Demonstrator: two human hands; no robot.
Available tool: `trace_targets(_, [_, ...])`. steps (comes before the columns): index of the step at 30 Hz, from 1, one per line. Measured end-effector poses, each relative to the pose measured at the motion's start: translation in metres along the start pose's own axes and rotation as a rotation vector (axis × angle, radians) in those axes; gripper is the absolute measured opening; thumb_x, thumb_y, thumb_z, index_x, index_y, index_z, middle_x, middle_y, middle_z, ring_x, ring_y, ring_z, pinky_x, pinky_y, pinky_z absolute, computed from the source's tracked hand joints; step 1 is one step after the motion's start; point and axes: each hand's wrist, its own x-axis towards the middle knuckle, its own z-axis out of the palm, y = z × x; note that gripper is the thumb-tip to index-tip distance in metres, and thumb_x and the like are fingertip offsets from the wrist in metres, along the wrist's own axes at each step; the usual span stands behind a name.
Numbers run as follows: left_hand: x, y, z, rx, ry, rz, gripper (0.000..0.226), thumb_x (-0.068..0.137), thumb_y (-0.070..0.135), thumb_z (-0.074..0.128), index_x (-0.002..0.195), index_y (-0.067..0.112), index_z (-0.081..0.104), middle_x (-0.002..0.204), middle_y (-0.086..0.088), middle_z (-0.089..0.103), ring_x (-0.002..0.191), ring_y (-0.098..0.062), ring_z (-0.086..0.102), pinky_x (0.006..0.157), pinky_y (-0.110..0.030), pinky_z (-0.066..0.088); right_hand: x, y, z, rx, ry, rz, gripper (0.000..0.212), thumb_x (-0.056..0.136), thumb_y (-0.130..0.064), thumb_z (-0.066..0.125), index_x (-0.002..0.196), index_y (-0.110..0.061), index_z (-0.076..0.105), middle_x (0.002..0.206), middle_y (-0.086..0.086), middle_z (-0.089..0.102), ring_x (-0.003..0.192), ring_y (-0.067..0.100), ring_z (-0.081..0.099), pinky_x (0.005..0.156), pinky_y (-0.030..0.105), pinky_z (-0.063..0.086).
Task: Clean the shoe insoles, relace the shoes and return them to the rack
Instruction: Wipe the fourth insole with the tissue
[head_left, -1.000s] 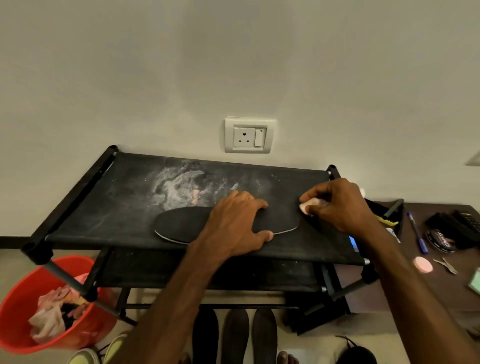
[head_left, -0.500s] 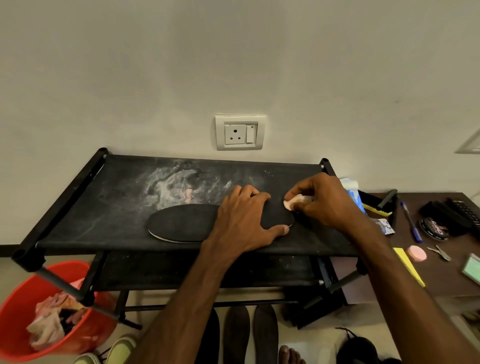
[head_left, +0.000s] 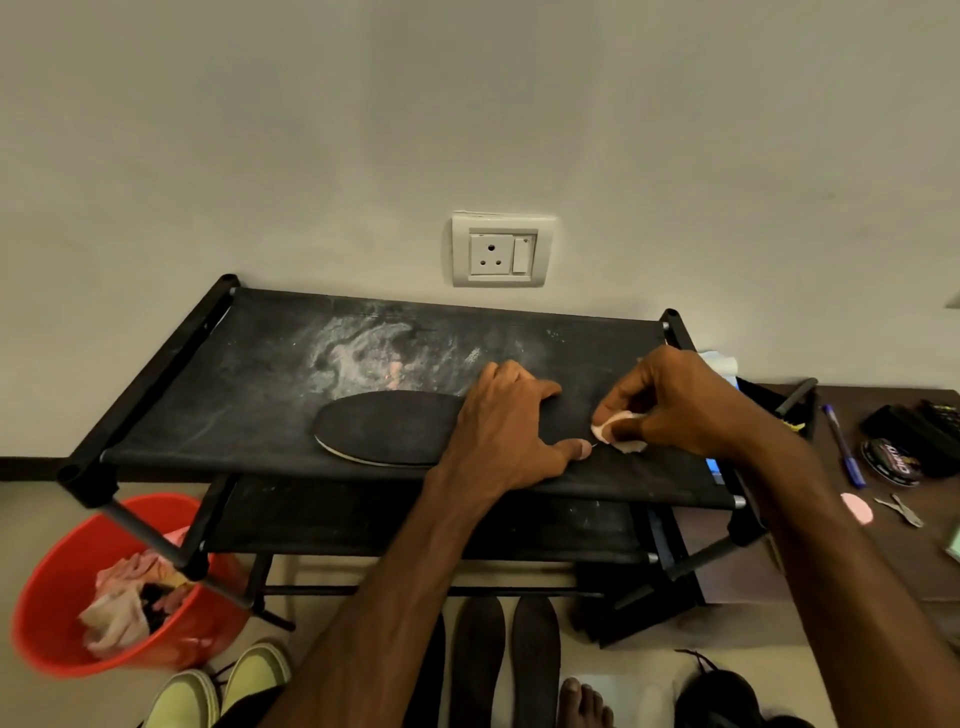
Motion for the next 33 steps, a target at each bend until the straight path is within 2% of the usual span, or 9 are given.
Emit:
trace_targets(2, [0.0,0.0,0.0,0.0,0.001,-0.005,0.079,0.076,0.07,0.072,0.14,0.027,0.057,0.129,-0.002,0.05,0.121,-0.02,0.042,0.103,-0.035,0.042,-0.002,-0.001,0.0,0.0,-0.006,-0.004,0.013,0.079,-0.009,0.086,0.088,-0.018,0.084,0.083,-0.01,0.079,0.077,0.002,0.073,0.077,0.021,0.061])
trace_targets(6, [0.0,0.0,0.0,-0.003,-0.011,-0.003,0.078,0.076,0.072,0.07,0.14,0.028,0.057,0.126,-0.002,0.049,0.12,-0.02,0.041,0.102,-0.034,0.041,0.006,-0.003,0.013,0.006,0.162,0.014,0.01,0.08,-0.016,0.087,0.086,-0.022,0.084,0.078,-0.009,0.078,0.072,0.004,0.072,0.076,0.025,0.061])
trace_targets(8, [0.0,-0.001,-0.001,-0.009,-0.026,0.004,0.078,0.078,0.071,0.069,0.141,0.027,0.056,0.126,-0.002,0.049,0.12,-0.02,0.041,0.102,-0.033,0.039,0.015,-0.006,0.02,0.017,0.236,0.052,0.01,0.083,-0.015,0.084,0.092,-0.02,0.083,0.089,-0.005,0.079,0.078,0.007,0.072,0.078,0.022,0.059])
trace_targets(11, [-0.001,-0.005,-0.002,-0.02,-0.048,0.018,0.078,0.08,0.064,0.071,0.145,0.025,0.053,0.128,-0.002,0.048,0.121,-0.021,0.04,0.101,-0.031,0.035,0.028,-0.009,0.027,0.041,0.278,0.104,0.012,0.084,-0.015,0.083,0.095,-0.02,0.082,0.097,-0.003,0.078,0.085,0.01,0.071,0.086,0.03,0.059])
trace_targets(13, [-0.002,-0.005,-0.002,-0.033,-0.054,0.014,0.078,0.08,0.06,0.073,0.146,0.024,0.052,0.128,-0.003,0.048,0.122,-0.021,0.039,0.102,-0.031,0.035,0.029,-0.01,0.026,0.016,0.248,0.11,0.011,0.085,-0.015,0.082,0.095,-0.021,0.083,0.094,-0.001,0.078,0.084,0.011,0.071,0.087,0.033,0.06])
trace_targets(17, [-0.001,-0.005,-0.001,-0.066,-0.035,-0.001,0.078,0.077,0.058,0.077,0.143,0.023,0.056,0.128,-0.004,0.051,0.123,-0.022,0.041,0.103,-0.034,0.039,0.016,-0.012,0.018,-0.051,0.107,0.043,0.008,0.084,-0.015,0.083,0.087,-0.022,0.083,0.078,-0.008,0.076,0.073,0.004,0.071,0.077,0.025,0.06])
trace_targets(23, [0.001,-0.007,0.0,-0.08,-0.039,-0.019,0.079,0.074,0.059,0.079,0.142,0.026,0.057,0.128,-0.003,0.051,0.122,-0.021,0.041,0.104,-0.035,0.041,0.003,-0.013,0.01,-0.08,-0.055,0.012,0.014,0.081,-0.013,0.085,0.083,-0.026,0.083,0.081,-0.009,0.078,0.08,0.005,0.073,0.078,0.018,0.057])
trace_targets(28, [0.003,-0.006,-0.001,-0.09,-0.06,-0.025,0.076,0.075,0.057,0.081,0.14,0.026,0.057,0.127,-0.004,0.049,0.122,-0.022,0.04,0.103,-0.035,0.04,0.017,-0.013,0.022,-0.037,0.11,0.066,0.013,0.082,-0.013,0.084,0.083,-0.026,0.082,0.08,-0.007,0.077,0.075,0.007,0.071,0.079,0.029,0.061])
trace_targets(33, [0.003,-0.005,-0.001,-0.08,-0.089,-0.027,0.074,0.077,0.056,0.079,0.14,0.026,0.054,0.13,-0.005,0.048,0.124,-0.022,0.039,0.104,-0.035,0.04,0.039,-0.015,0.037,-0.081,0.293,0.069,0.014,0.087,-0.01,0.077,0.092,-0.022,0.083,0.094,0.003,0.078,0.085,0.015,0.07,0.085,0.037,0.061])
